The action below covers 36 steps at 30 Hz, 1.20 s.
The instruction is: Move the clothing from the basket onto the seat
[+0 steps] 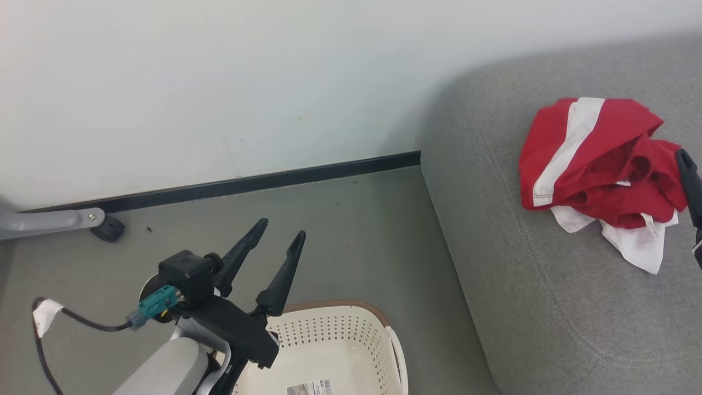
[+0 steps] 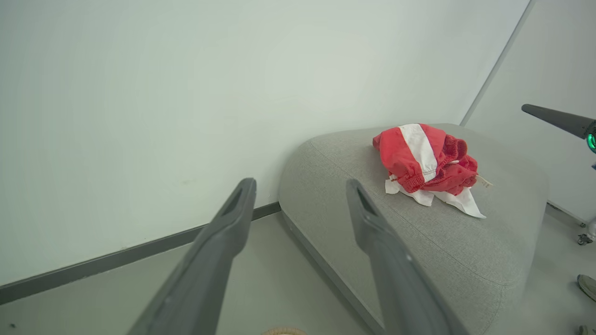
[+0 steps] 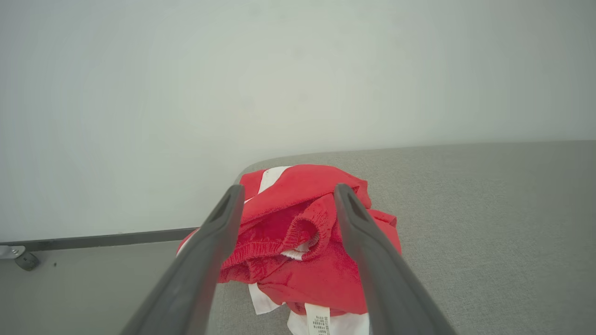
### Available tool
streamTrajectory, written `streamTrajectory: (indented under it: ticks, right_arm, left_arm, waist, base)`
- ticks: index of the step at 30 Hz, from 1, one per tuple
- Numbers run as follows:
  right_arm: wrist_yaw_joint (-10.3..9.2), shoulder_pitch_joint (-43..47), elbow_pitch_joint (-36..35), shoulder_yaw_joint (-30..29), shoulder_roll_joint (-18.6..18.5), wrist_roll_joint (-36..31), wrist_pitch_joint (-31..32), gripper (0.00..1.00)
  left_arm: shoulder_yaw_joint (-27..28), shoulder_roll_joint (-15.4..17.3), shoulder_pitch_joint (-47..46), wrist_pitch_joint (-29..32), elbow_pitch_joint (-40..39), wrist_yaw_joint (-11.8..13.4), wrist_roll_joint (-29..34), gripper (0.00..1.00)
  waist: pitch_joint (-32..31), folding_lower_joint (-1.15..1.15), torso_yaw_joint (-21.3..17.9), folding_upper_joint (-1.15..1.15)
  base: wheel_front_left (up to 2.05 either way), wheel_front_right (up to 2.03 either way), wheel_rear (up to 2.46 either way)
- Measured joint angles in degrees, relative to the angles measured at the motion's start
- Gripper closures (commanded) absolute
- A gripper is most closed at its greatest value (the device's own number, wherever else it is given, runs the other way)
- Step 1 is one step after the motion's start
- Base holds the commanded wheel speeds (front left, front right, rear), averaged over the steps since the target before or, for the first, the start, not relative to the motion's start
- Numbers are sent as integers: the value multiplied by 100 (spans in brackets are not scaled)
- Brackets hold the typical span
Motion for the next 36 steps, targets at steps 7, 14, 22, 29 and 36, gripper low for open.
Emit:
streamTrajectory:
  ticks: [7, 14, 22, 29, 36]
  right_arm:
    - [0, 709, -600, -203, 159, 124, -600, 0]
    - [-275, 1490, -1240, -209, 453, 33, -953, 0]
    - [-680, 2373, -1941, -209, 868, -112, -1002, 0]
    - [-853, 2677, -2218, -185, 1230, -360, -1002, 0]
    - [-1020, 2763, -2395, -414, 1504, -662, -1002, 0]
  left_arm:
    - [303, 159, 385, -36, -1, 248, -49, 0]
    - [679, 160, 887, -37, -15, 565, -220, 0]
    - [1296, 156, 1621, -37, -290, 808, -291, 0]
    - [1644, 140, 1839, -38, -511, 889, -4, 0]
    - [1900, -12, 1940, -38, -581, 943, 308, 0]
  waist:
    - [-311, 0, 238, 0]
    - [-526, 0, 533, 0]
    - [-727, 0, 802, 0]
    - [-717, 1, 892, 1]
    - [-665, 1, 930, 1]
  base:
    - [0, 0, 0]
    - [0, 0, 0]
    - [0, 0, 0]
    - [0, 0, 0]
    - [0, 0, 0]
